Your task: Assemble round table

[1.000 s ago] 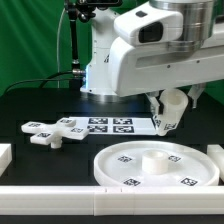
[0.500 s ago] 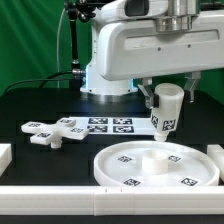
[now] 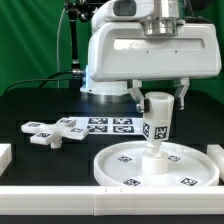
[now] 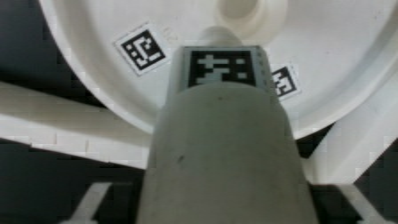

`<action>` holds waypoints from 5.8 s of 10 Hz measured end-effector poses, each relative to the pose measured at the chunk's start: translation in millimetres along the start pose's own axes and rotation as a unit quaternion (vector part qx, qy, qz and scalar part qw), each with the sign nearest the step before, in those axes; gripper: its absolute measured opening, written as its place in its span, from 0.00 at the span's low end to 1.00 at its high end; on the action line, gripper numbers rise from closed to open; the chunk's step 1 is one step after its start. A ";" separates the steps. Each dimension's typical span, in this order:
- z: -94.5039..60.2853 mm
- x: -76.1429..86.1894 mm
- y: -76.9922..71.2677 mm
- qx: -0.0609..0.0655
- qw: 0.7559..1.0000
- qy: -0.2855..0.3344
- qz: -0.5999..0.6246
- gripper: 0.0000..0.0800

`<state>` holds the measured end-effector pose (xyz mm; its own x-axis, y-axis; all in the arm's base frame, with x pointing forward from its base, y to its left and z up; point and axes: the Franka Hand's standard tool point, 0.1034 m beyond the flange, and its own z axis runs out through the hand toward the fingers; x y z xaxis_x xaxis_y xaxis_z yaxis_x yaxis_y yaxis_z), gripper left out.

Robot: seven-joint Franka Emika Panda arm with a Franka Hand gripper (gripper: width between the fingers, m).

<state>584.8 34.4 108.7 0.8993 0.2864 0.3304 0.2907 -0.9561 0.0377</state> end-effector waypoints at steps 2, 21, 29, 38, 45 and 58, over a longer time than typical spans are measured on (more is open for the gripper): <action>2.9 -12.8 -6.2 -0.004 1.000 0.006 -0.003 0.51; -2.1 -10.6 -4.2 -0.005 1.000 0.007 -0.004 0.81; 4.0 -22.1 -12.8 0.036 0.994 -0.104 -0.004 0.81; 14.7 -21.4 -3.5 0.066 0.981 -0.185 -0.015 0.65; 14.9 -21.1 -5.3 0.051 0.978 -0.189 0.074 0.51; 15.2 -28.0 -11.8 -0.029 0.723 -0.141 0.675 0.51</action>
Offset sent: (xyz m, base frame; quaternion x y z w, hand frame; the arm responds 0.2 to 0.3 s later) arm -0.0106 0.0044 -0.0042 -0.0103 0.0229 -0.0138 0.9996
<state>561.1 38.6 84.7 0.3830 -0.9180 -0.1025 -0.9223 -0.3739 -0.0975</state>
